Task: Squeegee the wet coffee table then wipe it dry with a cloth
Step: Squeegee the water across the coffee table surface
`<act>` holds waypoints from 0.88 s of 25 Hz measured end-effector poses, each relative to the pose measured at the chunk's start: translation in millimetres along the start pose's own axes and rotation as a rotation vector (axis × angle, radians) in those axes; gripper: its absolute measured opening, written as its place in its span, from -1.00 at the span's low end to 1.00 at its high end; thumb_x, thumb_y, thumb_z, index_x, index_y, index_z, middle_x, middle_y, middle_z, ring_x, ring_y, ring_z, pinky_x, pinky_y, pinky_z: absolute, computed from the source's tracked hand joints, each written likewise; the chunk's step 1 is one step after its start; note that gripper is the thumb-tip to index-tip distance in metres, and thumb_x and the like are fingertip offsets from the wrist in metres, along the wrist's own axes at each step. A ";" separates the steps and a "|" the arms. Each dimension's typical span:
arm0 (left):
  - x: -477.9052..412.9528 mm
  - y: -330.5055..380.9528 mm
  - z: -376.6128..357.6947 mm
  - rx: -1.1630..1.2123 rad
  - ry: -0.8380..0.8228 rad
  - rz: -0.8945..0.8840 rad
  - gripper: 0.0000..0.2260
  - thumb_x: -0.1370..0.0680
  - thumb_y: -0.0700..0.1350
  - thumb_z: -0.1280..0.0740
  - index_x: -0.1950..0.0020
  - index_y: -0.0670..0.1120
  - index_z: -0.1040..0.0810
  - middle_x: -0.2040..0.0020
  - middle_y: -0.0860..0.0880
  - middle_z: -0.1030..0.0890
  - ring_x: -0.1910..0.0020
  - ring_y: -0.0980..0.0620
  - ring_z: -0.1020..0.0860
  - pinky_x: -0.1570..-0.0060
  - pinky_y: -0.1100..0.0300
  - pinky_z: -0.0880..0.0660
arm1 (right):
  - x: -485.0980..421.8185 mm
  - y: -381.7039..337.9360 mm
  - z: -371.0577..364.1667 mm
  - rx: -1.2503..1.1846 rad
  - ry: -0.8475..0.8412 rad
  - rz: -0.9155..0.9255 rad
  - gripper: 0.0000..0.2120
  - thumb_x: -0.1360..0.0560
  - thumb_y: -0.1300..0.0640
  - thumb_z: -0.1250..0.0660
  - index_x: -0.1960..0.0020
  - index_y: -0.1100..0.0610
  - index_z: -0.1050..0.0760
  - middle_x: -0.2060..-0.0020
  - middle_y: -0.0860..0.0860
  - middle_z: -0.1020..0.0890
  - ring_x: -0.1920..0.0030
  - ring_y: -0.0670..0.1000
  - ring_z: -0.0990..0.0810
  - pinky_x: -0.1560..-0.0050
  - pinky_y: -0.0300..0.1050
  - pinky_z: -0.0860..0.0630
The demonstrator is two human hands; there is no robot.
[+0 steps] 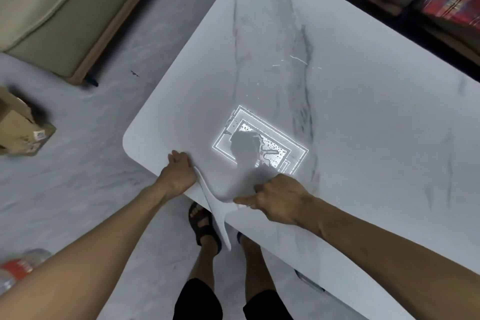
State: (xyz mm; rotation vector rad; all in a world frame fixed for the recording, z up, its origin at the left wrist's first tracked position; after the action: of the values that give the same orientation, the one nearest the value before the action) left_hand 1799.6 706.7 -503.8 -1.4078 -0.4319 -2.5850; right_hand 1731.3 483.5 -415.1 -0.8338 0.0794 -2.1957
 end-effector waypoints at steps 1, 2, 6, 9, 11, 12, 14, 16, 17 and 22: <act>0.5 1.6 -0.3 -0.001 0.000 0.006 -0.49 -0.52 -0.21 -0.13 -0.47 -0.20 -0.15 -0.58 -0.20 0.17 -0.57 -0.15 0.02 -0.47 -0.06 -0.18 | 2.1 6.1 -3.2 0.009 0.008 0.003 -0.49 -0.63 0.10 -0.12 -0.49 -0.27 -0.13 0.07 0.03 -0.59 0.11 0.14 -0.60 0.23 -0.08 -0.33; 1.1 3.1 -1.2 -0.008 0.002 0.006 -0.51 -0.51 -0.23 -0.13 -0.45 -0.20 -0.17 -0.58 -0.22 0.17 -0.57 -0.14 0.05 -0.46 -0.06 -0.19 | 10.4 16.5 -7.1 0.002 0.009 -0.009 -0.50 -0.62 0.08 -0.11 -0.48 -0.30 -0.12 0.05 0.02 -0.58 0.09 0.15 -0.60 0.22 -0.08 -0.33; 3.0 8.1 -3.8 0.007 0.004 0.016 -0.67 -0.44 -0.28 -0.17 -0.21 -0.16 -0.32 -0.57 -0.26 0.16 -0.57 -0.15 0.13 -0.43 -0.03 -0.22 | 75.2 76.3 -17.8 -0.071 0.047 -0.148 -0.55 -0.63 -0.07 0.00 -0.44 -0.43 -0.01 0.03 -0.07 -0.59 0.10 0.12 -0.62 0.28 -0.10 -0.31; 7.3 11.2 -2.8 0.050 -0.003 0.019 -0.75 -0.43 -0.29 -0.16 -0.08 -0.10 -0.31 -0.57 -0.25 0.13 -0.57 -0.12 0.13 -0.44 -0.01 -0.16 | 126.4 105.6 -19.3 -0.095 0.046 -0.284 -0.58 -0.60 -0.16 0.15 -0.41 -0.49 -0.03 0.12 -0.08 -0.57 0.22 0.11 -0.62 0.35 -0.11 -0.34; 11.8 10.8 1.2 0.101 0.051 0.010 -0.79 -0.45 -0.30 -0.15 -0.04 -0.08 -0.30 -0.56 -0.24 -0.06 -0.54 -0.13 -0.11 -0.35 0.02 -0.27 | 146.1 114.8 -11.1 -0.050 0.046 -0.322 -0.59 -0.61 -0.13 0.03 -0.40 -0.48 -0.07 0.21 -0.09 -0.54 0.30 0.10 -0.59 0.40 -0.10 -0.37; 15.9 10.4 5.5 0.131 0.101 0.006 -0.81 -0.47 -0.29 -0.16 -0.02 -0.07 -0.30 -0.46 -0.23 -0.28 -0.39 -0.13 -0.35 -0.19 0.04 -0.39 | 148.4 113.3 -3.0 -0.009 0.073 -0.305 -0.59 -0.60 -0.11 -0.06 -0.38 -0.46 -0.16 0.26 -0.09 -0.53 0.37 0.08 -0.58 0.45 -0.12 -0.35; 25.2 9.1 15.8 0.209 0.188 0.018 -0.84 -0.48 -0.24 -0.20 -0.03 -0.08 -0.33 -0.02 -0.11 -0.55 0.07 -0.04 -0.53 0.20 0.11 -0.44 | 133.3 95.3 17.9 0.081 0.131 -0.218 -0.60 -0.55 -0.08 -0.19 -0.33 -0.42 -0.32 0.29 -0.12 -0.57 0.46 0.05 -0.55 0.51 -0.18 -0.24; 31.9 6.2 27.7 0.302 0.230 0.058 -0.83 -0.48 -0.21 -0.23 -0.04 -0.07 -0.32 0.16 -0.06 -0.52 0.21 -0.05 -0.52 0.34 0.13 -0.38 | 91.2 62.2 24.4 0.056 0.078 -0.066 -0.62 -0.61 -0.09 -0.09 -0.39 -0.38 -0.24 0.14 -0.07 -0.61 0.30 0.09 -0.61 0.40 -0.15 -0.23; 33.1 4.5 35.1 0.335 0.250 0.073 -0.82 -0.48 -0.20 -0.23 -0.04 -0.07 -0.32 0.18 -0.06 -0.52 0.24 -0.05 -0.51 0.36 0.13 -0.36 | 64.2 44.8 25.5 0.020 0.037 -0.015 -0.62 -0.63 -0.09 -0.03 -0.42 -0.35 -0.20 0.09 -0.03 -0.61 0.22 0.12 -0.62 0.35 -0.12 -0.25; 20.3 -3.2 67.6 0.328 0.313 0.052 -0.81 -0.45 -0.21 -0.25 -0.01 -0.07 -0.32 0.23 -0.03 -0.50 0.30 0.00 -0.47 0.41 0.14 -0.27 | -51.6 3.2 40.6 0.060 0.046 0.078 -0.62 -0.65 -0.05 -0.07 -0.45 -0.26 -0.23 0.03 0.02 -0.62 0.10 0.13 -0.63 0.24 -0.12 -0.29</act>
State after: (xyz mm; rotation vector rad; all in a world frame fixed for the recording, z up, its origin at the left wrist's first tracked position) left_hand 1841.3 731.8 -452.6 -0.8798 -0.7161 -2.4874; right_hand 1782.5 524.7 -412.2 -0.7353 0.0670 -2.1331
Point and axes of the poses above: each hand's wrist, its own x-axis away from the middle knuckle, its own z-axis out of the back of the hand, y = z × x, the point moved 6 cm from there along -x, towards the middle knuckle
